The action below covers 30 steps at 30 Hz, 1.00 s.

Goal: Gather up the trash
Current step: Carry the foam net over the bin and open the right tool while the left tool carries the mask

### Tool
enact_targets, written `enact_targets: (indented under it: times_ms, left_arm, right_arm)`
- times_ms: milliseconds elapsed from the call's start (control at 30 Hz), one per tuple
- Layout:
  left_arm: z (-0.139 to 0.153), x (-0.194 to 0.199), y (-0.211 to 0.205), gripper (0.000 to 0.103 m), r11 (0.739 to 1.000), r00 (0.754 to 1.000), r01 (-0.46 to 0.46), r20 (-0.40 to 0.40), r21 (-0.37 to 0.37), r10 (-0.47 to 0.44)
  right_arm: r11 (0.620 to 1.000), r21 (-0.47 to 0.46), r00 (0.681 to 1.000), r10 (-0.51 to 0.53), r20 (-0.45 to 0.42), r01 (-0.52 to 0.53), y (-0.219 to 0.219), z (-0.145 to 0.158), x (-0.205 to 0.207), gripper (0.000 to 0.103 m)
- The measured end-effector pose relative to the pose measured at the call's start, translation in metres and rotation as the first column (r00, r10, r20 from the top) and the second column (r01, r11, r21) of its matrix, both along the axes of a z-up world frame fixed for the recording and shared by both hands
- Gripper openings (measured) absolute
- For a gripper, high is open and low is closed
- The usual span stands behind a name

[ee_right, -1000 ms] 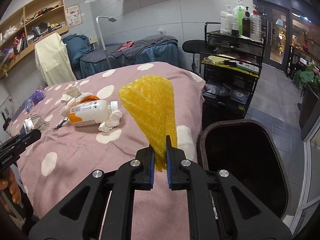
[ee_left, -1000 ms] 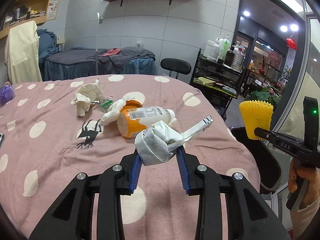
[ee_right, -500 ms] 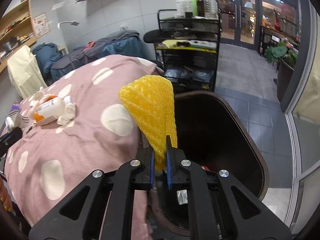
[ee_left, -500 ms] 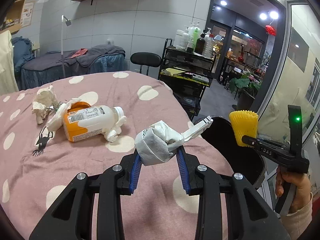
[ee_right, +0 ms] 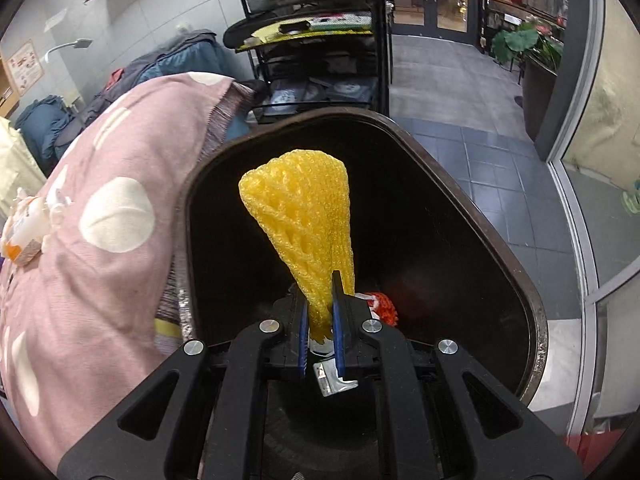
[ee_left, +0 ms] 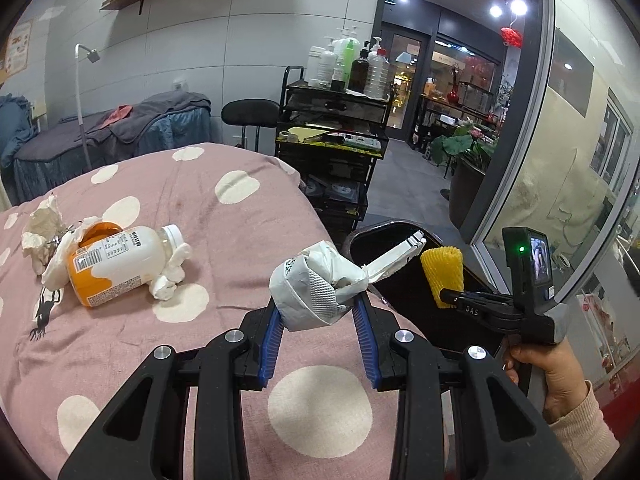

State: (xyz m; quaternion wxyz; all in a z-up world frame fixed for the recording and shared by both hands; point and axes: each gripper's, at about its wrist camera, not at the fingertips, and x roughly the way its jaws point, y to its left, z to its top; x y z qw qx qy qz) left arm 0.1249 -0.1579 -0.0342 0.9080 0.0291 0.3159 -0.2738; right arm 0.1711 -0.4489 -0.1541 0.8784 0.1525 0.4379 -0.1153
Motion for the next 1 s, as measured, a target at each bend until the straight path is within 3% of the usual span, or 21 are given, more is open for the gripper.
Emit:
enact_targets:
  times_ms: [133,200,233,267,500,1000]
  left_arm:
    - [-0.001,0.001,-0.011,0.033,1.0,1.0,0.024,-0.009,0.002,-0.024]
    - [-0.001,0.001,-0.016,0.033,0.999,0.999,0.033,-0.009,0.01,-0.033]
    - [-0.002,0.0,-0.019,0.033,0.999,0.999,0.039,-0.011,0.012,-0.039]
    - [-0.002,0.0,-0.021,0.033,0.999,0.999,0.046,-0.013,0.014,-0.045]
    - [-0.005,0.0,-0.042,0.033,0.996,0.996,0.089,-0.032,0.022,-0.089]
    - [-0.008,0.005,-0.105,0.033,0.978,0.978,0.203,-0.067,0.049,-0.2]
  right_arm:
    - [1.0,-0.006,1.0,-0.015,-0.024,0.015,-0.002,-0.009,0.004,0.016]
    - [0.999,-0.02,0.999,-0.03,-0.036,0.029,-0.001,-0.012,0.004,0.039]
    - [0.999,-0.021,0.999,-0.044,-0.032,0.043,-0.002,-0.012,0.003,0.061]
    - [0.998,-0.022,0.998,-0.055,-0.02,0.055,-0.002,-0.01,0.0,0.074]
    - [0.994,-0.059,0.993,-0.083,0.087,0.088,-0.001,0.011,-0.025,0.082]
    - [0.983,-0.056,0.966,-0.16,0.205,0.174,-0.017,0.053,-0.072,0.085]
